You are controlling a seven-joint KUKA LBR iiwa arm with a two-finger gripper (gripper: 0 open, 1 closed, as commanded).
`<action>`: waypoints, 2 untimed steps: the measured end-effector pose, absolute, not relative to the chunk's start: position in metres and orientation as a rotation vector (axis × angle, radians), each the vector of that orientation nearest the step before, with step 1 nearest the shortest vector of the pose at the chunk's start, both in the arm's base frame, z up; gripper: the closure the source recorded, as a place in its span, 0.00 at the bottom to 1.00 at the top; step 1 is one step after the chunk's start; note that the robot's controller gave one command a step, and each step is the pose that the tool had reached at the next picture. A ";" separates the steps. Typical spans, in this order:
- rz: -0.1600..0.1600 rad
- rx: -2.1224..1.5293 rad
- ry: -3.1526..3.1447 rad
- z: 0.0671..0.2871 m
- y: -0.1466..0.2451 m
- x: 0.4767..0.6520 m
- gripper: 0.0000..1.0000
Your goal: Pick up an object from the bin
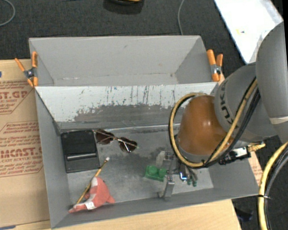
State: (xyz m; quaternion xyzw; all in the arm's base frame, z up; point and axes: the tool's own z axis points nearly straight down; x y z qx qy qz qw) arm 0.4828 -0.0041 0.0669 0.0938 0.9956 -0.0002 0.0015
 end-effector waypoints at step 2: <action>0.006 0.457 3.100 0.070 0.014 0.483 1.00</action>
Offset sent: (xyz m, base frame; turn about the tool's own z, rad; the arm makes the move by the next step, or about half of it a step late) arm 0.0000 0.0000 0.0000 0.0000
